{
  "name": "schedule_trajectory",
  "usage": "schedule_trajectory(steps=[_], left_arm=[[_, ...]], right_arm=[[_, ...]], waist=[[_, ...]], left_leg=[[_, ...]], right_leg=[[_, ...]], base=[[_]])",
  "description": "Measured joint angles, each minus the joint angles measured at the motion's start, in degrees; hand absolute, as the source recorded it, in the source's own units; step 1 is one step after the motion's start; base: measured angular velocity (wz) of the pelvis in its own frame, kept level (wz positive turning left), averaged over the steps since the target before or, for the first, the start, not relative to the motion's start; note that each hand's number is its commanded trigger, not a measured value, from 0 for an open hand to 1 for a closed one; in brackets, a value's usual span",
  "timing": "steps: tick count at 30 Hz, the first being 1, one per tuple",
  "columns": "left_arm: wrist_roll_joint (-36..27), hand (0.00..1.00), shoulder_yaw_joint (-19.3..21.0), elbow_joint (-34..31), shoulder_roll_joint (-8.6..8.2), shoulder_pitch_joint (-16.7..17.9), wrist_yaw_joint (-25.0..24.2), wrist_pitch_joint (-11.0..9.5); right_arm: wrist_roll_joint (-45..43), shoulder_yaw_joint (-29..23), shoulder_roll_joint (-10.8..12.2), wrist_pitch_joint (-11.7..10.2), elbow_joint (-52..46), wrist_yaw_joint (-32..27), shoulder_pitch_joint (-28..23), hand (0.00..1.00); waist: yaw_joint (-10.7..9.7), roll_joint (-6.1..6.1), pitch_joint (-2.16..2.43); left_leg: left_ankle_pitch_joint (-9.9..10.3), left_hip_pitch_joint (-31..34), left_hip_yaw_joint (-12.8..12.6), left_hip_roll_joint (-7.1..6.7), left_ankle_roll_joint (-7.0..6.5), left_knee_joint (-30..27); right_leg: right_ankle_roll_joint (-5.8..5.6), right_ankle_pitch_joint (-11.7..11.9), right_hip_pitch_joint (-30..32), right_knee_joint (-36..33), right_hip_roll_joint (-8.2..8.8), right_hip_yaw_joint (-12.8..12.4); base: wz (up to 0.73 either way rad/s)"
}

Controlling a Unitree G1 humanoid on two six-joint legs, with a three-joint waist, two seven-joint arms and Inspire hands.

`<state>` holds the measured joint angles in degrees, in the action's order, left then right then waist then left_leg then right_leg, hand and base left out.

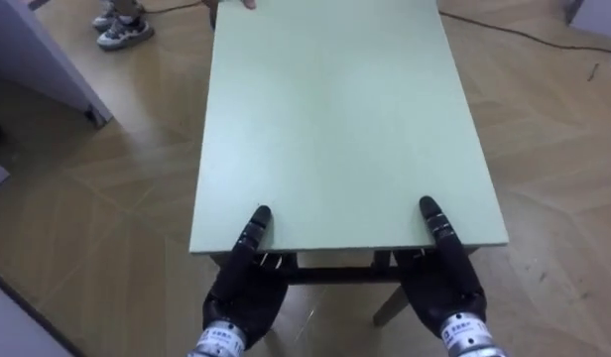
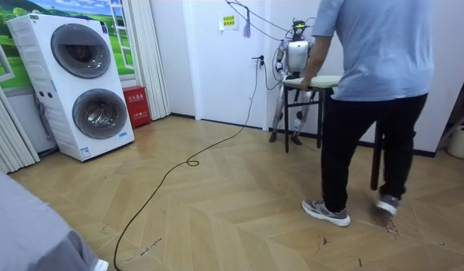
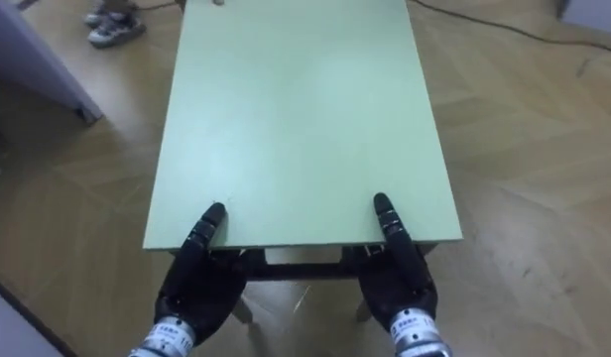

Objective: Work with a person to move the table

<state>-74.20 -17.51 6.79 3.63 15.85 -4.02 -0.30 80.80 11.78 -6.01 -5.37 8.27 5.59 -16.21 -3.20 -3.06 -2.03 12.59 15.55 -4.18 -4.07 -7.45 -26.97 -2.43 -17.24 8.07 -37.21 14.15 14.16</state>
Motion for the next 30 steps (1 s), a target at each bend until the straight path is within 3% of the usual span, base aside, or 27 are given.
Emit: schedule_trajectory(steps=[1,2,3,4,6,7,11,16,20,23,26,29,30], left_arm=[[0.0,1.0,0.0,0.0,0.15,0.0,0.0,-0.2],[0.0,1.0,0.0,-0.2,0.22,-0.2,0.0,-0.2],[0.1,1.0,-0.3,-0.1,0.52,-0.5,0.1,-0.1],[0.7,1.0,-1.1,-0.1,0.26,-0.8,0.5,0.2],[0.8,1.0,-1.3,-0.1,0.35,-0.8,0.5,0.1],[0.7,1.0,-1.4,-0.1,0.47,-0.8,0.5,0.1],[0.8,1.0,-1.3,-0.2,0.63,-0.5,0.6,-0.3],[2.2,1.0,-1.0,-2.1,1.38,-0.5,0.6,-1.7],[2.3,1.0,-0.5,-2.3,1.87,-0.5,0.6,-1.8],[2.7,1.0,-0.3,-2.3,2.08,-0.5,0.6,-2.0],[2.2,1.0,-0.5,-2.3,2.21,-0.5,0.8,-2.0],[2.1,1.0,-0.4,-2.2,2.17,-0.5,0.8,-1.7],[2.2,1.0,-0.4,-2.2,2.11,-0.6,0.8,-1.7]], right_arm=[[0.1,0.1,0.1,0.0,0.0,0.1,0.0,1.0],[0.2,0.2,0.1,0.1,-0.1,0.1,0.0,1.0],[0.6,0.3,0.3,-0.5,-0.1,0.3,-0.3,1.0],[1.5,0.3,0.2,-1.2,-0.1,0.8,-0.9,1.0],[2.0,0.4,-0.1,-1.2,-0.1,0.8,-0.9,1.0],[2.1,0.3,-0.3,-1.2,-0.2,0.8,-0.9,1.0],[2.6,0.8,-0.4,-1.3,-0.3,0.3,-0.9,1.0],[2.7,2.0,-0.2,-2.8,-0.5,0.4,-0.2,1.0],[2.9,2.9,-0.1,-2.8,-0.5,0.4,-0.2,1.0],[2.9,3.0,0.6,-2.8,-0.3,0.3,-0.2,1.0],[2.9,3.0,0.4,-2.8,-0.3,0.4,-0.2,1.0],[2.9,3.0,0.3,-2.8,-0.3,0.4,-0.1,1.0],[2.9,3.0,0.3,-2.9,-0.4,0.4,-0.1,1.0]], waist=[[-0.3,0.0,-0.01],[-0.9,0.02,0.01],[-2.5,0.01,0.08],[-2.9,-0.32,0.2],[-2.1,0.0,0.0],[-0.4,0.18,0.01],[2.3,0.69,-0.08],[5.7,1.16,0.03],[6.9,1.21,0.03],[7.8,1.17,0.02],[6.8,1.19,0.03],[6.4,1.2,0.03],[6.1,1.23,0.06]], left_leg=[[-0.2,0.6,2.3,-0.95,-0.17,-0.3],[-0.9,1.7,5.7,-2.57,0.44,-1.1],[-1.6,3.0,8.3,-4.09,0.51,-2.5],[-1.4,4.0,5.1,-3.21,0.32,-3.1],[-1.5,4.4,-3.4,0.59,-0.01,-2.2],[-1.7,4.0,-4.0,0.68,-0.22,-1.4],[-3.2,2.1,-1.8,-0.72,-0.3,1.5],[-4.3,2.5,1.9,-1.12,-0.21,2.7],[-4.4,1.8,3.7,-1.76,-0.11,2.8],[-4.7,1.8,5.3,-2.35,-0.01,2.7],[-6.6,1.9,8.5,-3.89,0.19,4.2],[-8.7,2.5,7.1,-3.77,0.14,6.4],[-9.7,2.6,2.9,-2.55,-0.39,7.7]], right_leg=[[0.36,-1.5,1.1,1.2,-1.82,-2.0],[0.4,-2.6,3.0,4.8,-5.37,-5.0],[-0.18,-0.9,3.4,6.5,-7.94,-7.3],[-0.08,-1.4,2.9,6.6,-6.84,-4.6],[0.25,-1.6,2.8,6.5,-6.3,-2.1],[0.24,-1.7,2.8,6.5,-6.32,-2.0],[-0.2,-1.4,0.4,9.3,-6.62,-0.5],[0.24,0.2,-3.1,14.2,-8.14,2.5],[0.35,0.5,-5.7,16.3,-8.68,3.7],[0.55,0.6,-6.9,16.7,-8.72,6.0],[0.82,0.9,-7.7,17.7,-8.68,7.7],[0.68,1.4,-8.5,19.8,-8.71,11.3],[0.8,1.7,-8.7,20.3,-8.68,13.1]], base=[[1.06],[1.16],[1.6],[1.38],[0.71],[0.27],[0.29],[0.39],[0.38],[0.42],[0.64],[0.72],[0.73]])
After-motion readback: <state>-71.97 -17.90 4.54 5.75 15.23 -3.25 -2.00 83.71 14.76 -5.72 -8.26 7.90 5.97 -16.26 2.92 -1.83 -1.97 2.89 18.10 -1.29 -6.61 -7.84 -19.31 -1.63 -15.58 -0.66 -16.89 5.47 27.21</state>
